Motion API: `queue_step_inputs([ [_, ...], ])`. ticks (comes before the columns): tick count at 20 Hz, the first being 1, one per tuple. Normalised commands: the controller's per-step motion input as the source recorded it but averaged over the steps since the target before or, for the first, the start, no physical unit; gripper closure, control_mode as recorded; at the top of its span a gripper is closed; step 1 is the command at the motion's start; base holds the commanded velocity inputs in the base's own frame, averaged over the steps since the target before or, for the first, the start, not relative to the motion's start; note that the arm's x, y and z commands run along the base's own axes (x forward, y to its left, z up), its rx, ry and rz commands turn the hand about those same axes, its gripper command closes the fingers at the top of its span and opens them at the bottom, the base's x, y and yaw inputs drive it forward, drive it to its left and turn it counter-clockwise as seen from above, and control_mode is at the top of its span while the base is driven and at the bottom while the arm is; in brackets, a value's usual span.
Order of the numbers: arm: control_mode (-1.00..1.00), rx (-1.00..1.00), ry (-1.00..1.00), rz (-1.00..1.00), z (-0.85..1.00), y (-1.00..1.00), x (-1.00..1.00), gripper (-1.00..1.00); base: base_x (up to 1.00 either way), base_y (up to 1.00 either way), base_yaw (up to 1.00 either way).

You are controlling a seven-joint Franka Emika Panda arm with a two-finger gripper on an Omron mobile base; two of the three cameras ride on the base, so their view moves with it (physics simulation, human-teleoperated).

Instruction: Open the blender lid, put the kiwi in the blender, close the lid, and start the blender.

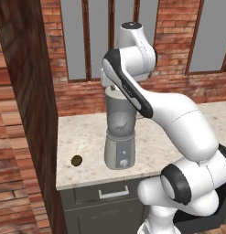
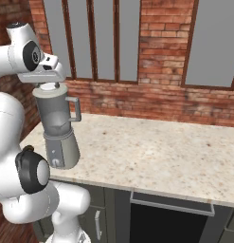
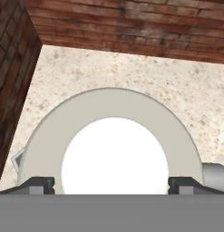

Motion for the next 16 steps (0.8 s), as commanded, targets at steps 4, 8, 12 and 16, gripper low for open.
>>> queue_step_inputs([
  [4,-1.00,0.00,0.00,0.01,-0.08,-0.13,-0.05,-1.00,0.00,0.00,0.00],
  [8,-1.00,0.00,0.00,0.00,-0.09,-0.09,-0.02,-1.00,0.00,0.00,0.00],
  [12,-1.00,0.00,0.00,0.00,-0.12,-0.04,0.00,-1.00,0.00,0.00,0.00],
  [16,-1.00,0.00,-0.03,0.00,0.00,-0.01,-0.03,-1.00,0.00,0.00,0.00],
])
